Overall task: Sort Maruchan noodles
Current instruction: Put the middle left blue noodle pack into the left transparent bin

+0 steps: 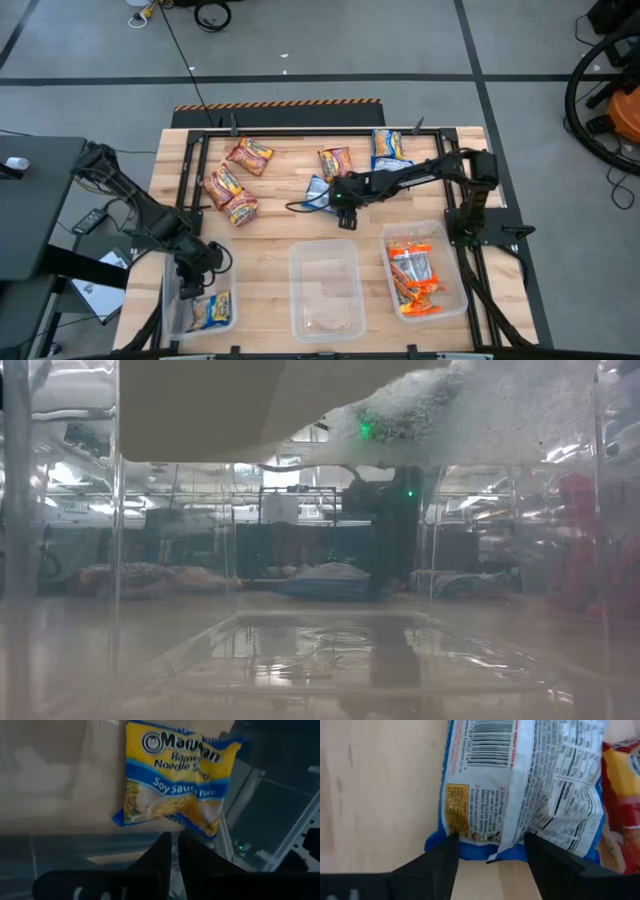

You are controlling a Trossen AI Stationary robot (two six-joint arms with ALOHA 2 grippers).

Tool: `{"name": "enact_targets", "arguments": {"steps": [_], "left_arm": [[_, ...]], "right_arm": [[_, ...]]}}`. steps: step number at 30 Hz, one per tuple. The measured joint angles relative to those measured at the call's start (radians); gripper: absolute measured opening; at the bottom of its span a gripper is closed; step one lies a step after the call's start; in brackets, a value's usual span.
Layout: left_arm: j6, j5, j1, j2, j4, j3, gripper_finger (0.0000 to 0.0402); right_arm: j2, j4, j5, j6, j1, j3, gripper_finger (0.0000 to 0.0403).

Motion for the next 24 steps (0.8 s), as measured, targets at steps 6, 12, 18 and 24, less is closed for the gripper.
{"name": "enact_targets", "arguments": {"steps": [6,12,18,24], "left_arm": [[0.0,0.074,0.095,-0.002,-0.001,0.064,0.0036],[0.109,-0.08,0.199,-0.002,0.004,0.286,0.0036],[0.438,-0.721,0.246,-0.001,0.003,0.4,0.0036],[0.61,-1.04,0.281,0.02,0.052,0.332,0.0043]], "right_arm": [[0.015,0.071,0.053,0.001,0.0,0.0,0.0172],[0.007,0.132,0.08,-0.002,0.0,0.0,0.0081],[-0.023,0.177,0.046,0.093,-0.001,0.014,0.0012],[-0.157,0.171,-0.022,0.236,0.007,0.047,0.0007]]}}
